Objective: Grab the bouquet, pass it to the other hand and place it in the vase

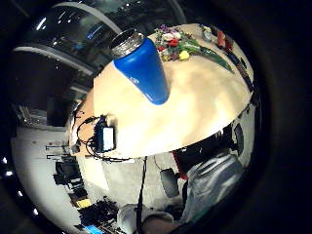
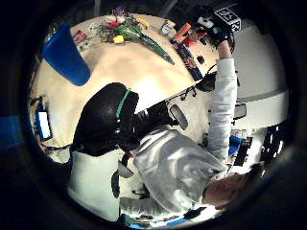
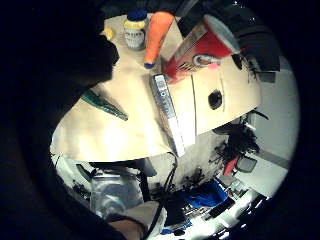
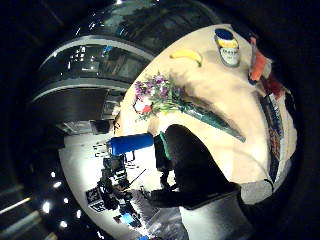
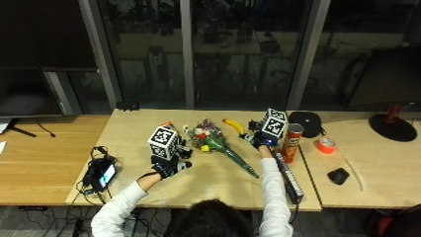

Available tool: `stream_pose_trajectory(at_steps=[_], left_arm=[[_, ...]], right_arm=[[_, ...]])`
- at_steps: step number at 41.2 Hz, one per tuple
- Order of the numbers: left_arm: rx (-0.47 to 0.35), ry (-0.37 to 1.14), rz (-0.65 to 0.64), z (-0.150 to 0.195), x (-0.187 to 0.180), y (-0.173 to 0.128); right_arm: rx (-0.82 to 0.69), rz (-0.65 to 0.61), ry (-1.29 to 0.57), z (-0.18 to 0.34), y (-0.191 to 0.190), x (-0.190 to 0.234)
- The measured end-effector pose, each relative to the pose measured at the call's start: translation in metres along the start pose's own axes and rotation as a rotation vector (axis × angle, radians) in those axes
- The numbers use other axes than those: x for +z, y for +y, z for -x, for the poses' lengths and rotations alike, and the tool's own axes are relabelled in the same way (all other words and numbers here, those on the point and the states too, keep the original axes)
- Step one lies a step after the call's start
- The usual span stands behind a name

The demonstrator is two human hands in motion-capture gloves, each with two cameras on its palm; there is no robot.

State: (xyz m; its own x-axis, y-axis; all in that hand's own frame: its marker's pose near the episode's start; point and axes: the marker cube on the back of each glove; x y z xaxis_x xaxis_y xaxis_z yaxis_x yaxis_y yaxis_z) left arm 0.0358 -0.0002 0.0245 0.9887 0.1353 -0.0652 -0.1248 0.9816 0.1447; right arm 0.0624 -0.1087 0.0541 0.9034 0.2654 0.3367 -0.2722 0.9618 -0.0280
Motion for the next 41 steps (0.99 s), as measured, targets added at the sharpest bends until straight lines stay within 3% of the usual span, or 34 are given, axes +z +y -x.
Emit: stream_pose_trajectory(at_steps=[5,22,28,36,41], left_arm=[[0.011,0.005,0.000,-0.001,0.003,-0.001],[0.005,-0.003,0.020,0.001,0.007,0.004],[0.002,-0.005,0.039,0.005,0.015,0.004],[0.001,0.010,0.044,0.005,0.016,0.002],[-0.002,0.003,0.043,0.005,0.016,0.002]], right_arm=[[0.006,-0.040,0.018,-0.005,0.007,0.020],[0.051,0.158,0.065,-0.025,0.013,0.119],[0.061,0.169,0.098,-0.027,0.014,0.145],[0.051,0.074,0.210,-0.023,0.014,0.166],[0.044,-0.022,0.181,-0.019,0.015,0.174]])
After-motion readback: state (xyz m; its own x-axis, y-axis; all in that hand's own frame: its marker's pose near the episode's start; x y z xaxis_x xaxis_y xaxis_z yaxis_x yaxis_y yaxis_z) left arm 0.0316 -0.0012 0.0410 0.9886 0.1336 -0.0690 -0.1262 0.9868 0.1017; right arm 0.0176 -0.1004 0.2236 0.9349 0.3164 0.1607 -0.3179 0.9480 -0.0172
